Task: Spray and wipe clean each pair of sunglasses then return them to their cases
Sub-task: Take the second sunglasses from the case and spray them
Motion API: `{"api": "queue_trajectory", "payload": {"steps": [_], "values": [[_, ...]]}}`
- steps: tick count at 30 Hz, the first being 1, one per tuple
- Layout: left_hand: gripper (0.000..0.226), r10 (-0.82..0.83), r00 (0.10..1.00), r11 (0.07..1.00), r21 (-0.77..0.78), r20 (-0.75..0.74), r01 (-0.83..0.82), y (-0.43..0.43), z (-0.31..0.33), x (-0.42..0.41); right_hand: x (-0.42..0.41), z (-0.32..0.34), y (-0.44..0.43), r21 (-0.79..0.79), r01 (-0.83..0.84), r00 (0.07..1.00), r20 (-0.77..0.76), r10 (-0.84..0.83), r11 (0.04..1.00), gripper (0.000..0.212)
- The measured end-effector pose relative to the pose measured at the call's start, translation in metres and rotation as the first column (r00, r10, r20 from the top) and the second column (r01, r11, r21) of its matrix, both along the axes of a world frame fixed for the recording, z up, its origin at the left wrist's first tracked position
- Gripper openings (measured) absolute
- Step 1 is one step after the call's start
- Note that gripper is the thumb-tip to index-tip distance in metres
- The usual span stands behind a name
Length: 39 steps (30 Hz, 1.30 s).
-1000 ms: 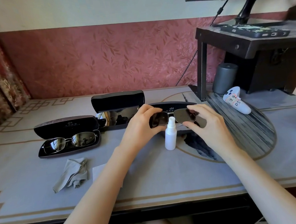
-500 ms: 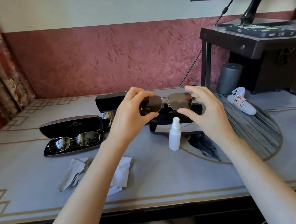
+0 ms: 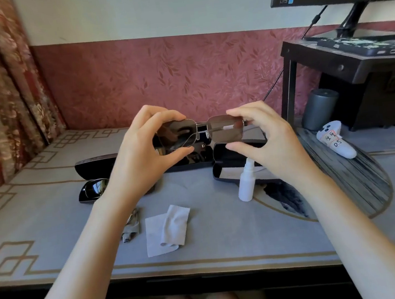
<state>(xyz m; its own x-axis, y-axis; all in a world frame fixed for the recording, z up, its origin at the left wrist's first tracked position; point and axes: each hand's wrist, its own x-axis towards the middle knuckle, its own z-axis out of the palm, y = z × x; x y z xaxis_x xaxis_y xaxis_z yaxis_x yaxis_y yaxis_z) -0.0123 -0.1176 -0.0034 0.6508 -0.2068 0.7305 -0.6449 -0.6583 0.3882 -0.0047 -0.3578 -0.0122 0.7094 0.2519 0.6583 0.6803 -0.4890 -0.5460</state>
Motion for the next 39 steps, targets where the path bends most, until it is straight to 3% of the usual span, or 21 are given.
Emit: {"api": "queue_trajectory", "payload": {"steps": [8,14,18,21,26,30,33,36,39], "values": [[0.045,-0.058,0.988,0.993,-0.111,-0.14,0.043,0.028,0.004,-0.024,-0.015,0.015,0.024,0.156,-0.205,0.966,-0.128,0.226,0.966,0.045],[0.045,-0.01,0.992,0.997,-0.079,-0.125,0.001,0.04,0.012,-0.036,-0.018,0.017,0.036,0.153,-0.211,0.959,-0.157,0.234,0.965,0.046],[0.062,0.027,0.985,0.995,-0.095,-0.169,-0.043,0.045,0.013,-0.04,-0.018,0.017,0.041,0.172,-0.234,0.952,-0.159,0.261,0.957,0.046],[0.056,0.045,0.987,0.997,-0.055,-0.151,-0.054,0.046,0.013,-0.043,-0.02,0.016,0.041,0.182,-0.227,0.947,-0.189,0.261,0.957,0.048],[0.048,0.07,0.991,0.993,-0.09,-0.116,-0.081,0.039,0.006,-0.047,-0.026,0.006,0.023,0.15,-0.086,0.974,-0.196,0.114,0.985,0.071],[0.045,0.092,0.99,0.989,-0.108,-0.105,-0.104,0.037,0.0,-0.049,-0.034,-0.027,0.001,0.318,0.202,0.959,-0.258,-0.12,0.926,0.069],[0.045,0.094,0.991,0.988,-0.115,-0.095,-0.105,0.035,-0.003,-0.051,-0.044,-0.062,0.004,0.263,0.342,0.908,-0.342,-0.244,0.902,0.071],[0.045,0.103,0.989,0.987,-0.117,-0.103,-0.115,0.032,-0.006,-0.052,-0.047,-0.077,0.01,0.3,0.394,0.873,-0.418,-0.251,0.869,0.061],[0.046,0.098,0.989,0.987,-0.12,-0.111,-0.111,0.029,-0.01,-0.054,-0.043,-0.078,0.013,0.307,0.394,0.866,-0.439,-0.239,0.866,0.033]]}}
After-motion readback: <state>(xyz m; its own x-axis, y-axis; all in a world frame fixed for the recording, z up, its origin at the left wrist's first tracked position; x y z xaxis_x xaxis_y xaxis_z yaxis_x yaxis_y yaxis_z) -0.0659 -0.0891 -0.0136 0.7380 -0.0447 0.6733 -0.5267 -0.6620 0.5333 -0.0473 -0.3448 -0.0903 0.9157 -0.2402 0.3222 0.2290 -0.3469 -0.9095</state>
